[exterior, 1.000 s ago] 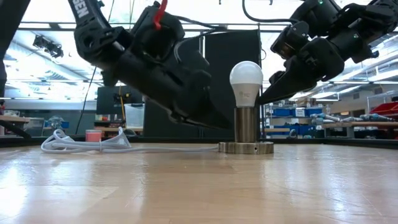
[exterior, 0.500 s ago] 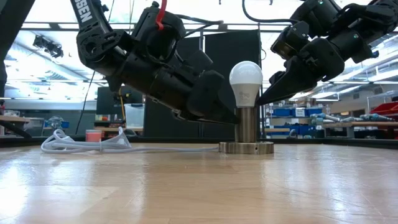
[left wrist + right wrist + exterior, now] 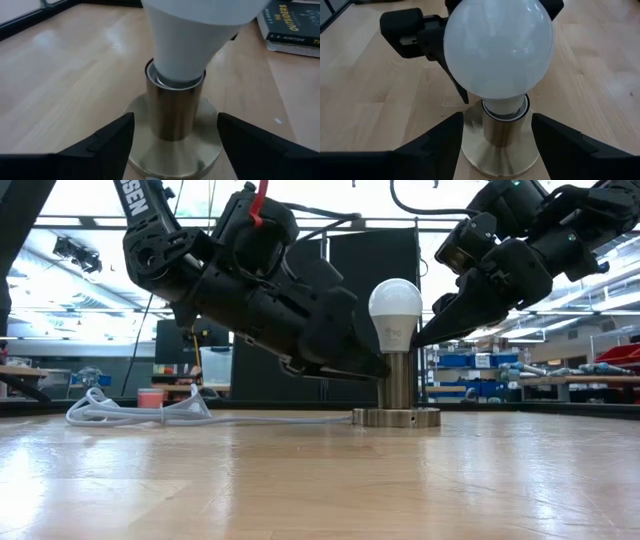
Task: Screw lightbulb
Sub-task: Insert the white lightbulb into the silver lamp
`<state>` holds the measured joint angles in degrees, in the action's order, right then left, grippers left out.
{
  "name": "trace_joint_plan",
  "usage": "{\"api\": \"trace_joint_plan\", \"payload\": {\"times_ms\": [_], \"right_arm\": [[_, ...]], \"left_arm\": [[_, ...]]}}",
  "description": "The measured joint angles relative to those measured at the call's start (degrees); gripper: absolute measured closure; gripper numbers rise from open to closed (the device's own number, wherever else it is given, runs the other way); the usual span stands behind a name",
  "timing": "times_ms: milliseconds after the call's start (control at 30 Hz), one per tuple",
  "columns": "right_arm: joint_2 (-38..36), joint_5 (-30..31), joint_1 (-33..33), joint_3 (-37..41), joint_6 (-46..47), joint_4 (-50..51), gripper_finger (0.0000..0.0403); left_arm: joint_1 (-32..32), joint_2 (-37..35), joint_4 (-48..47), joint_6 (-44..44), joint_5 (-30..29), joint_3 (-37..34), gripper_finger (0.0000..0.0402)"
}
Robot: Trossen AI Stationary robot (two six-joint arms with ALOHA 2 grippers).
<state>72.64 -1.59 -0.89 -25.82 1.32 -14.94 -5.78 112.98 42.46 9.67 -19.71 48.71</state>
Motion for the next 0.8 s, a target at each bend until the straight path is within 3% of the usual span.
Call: {"api": "trace_joint_plan", "payload": {"times_ms": [267, 500, 800], "right_arm": [[0.0, 0.0, 0.0, 0.0, 0.0, -0.9, 0.0156], [0.0, -0.2, 0.0, 0.0, 0.4, -0.9, 0.0156], [0.1, -0.5, 0.0, 0.0, 0.4, -0.9, 0.0156]], "left_arm": [[0.0, 1.2, 1.9, 0.0, -0.1, 0.9, 0.0102], [0.0, 6.8, 1.1, -0.6, 0.2, 5.7, 0.0102], [0.0, 7.0, 2.3, -2.4, -0.3, 7.0, 0.0110]]}}
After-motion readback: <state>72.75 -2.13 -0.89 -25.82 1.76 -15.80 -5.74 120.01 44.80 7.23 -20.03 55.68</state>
